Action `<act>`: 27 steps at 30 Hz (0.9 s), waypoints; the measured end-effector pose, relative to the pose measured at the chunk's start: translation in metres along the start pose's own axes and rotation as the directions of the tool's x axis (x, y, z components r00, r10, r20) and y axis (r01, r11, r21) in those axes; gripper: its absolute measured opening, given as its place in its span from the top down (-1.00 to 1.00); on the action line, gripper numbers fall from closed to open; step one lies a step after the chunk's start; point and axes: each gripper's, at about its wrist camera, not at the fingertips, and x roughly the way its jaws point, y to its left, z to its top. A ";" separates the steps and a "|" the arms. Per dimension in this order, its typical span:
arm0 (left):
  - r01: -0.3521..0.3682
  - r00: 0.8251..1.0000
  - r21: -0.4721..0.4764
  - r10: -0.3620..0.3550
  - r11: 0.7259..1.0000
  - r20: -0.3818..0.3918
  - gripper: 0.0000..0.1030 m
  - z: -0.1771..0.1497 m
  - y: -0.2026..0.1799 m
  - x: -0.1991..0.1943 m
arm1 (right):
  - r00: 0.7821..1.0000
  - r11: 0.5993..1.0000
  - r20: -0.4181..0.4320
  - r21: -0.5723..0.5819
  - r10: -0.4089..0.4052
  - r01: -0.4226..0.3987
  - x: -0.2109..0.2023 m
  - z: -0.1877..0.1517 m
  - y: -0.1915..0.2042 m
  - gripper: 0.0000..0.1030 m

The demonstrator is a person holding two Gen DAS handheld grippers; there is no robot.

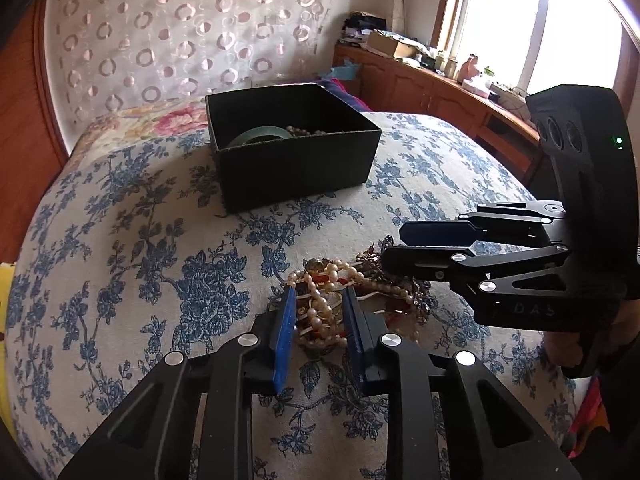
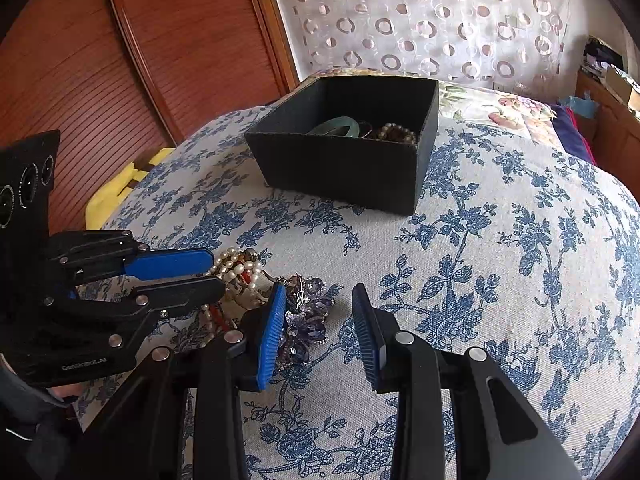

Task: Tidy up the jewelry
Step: 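Move the left tool to the remaining pile and close on a pearl strand, then lift the pearl strand with the left tool while the right tool approaches the purple brooch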

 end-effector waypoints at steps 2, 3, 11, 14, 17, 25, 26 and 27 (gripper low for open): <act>-0.019 1.000 0.011 0.020 1.000 -0.009 0.91 -0.001 0.000 0.001 | 1.000 1.000 0.002 -0.004 0.000 0.000 -0.001 0.000 0.000 0.29; -0.022 1.000 0.011 0.022 1.000 -0.012 0.91 -0.001 0.001 0.001 | 1.000 1.000 0.002 -0.004 0.001 -0.001 -0.001 0.000 0.000 0.29; -0.062 0.998 -0.043 0.063 0.997 0.027 0.92 -0.006 0.027 -0.018 | 1.000 1.000 0.004 -0.005 0.017 -0.017 -0.001 0.000 0.000 0.52; -0.069 0.996 -0.064 0.073 0.996 0.056 0.92 -0.005 0.035 -0.031 | 1.000 1.000 0.007 -0.019 0.008 -0.008 -0.002 0.001 0.003 0.53; -0.072 0.993 -0.072 0.078 0.995 0.086 0.92 -0.002 0.038 -0.043 | 1.000 1.000 0.015 -0.021 -0.002 0.002 -0.004 0.002 0.002 0.53; -0.048 0.988 -0.064 0.057 0.997 0.145 0.92 0.019 0.036 -0.067 | 0.997 0.998 0.064 -0.035 -0.048 0.050 -0.022 0.009 -0.002 0.54; -0.047 0.987 -0.062 0.056 0.997 0.151 0.92 0.022 0.036 -0.070 | 0.996 0.998 0.070 -0.037 -0.051 0.054 -0.024 0.010 -0.002 0.54; -0.048 0.986 -0.060 0.057 0.997 0.157 0.92 0.023 0.036 -0.071 | 0.996 0.998 0.075 -0.039 -0.055 0.058 -0.026 0.011 -0.002 0.54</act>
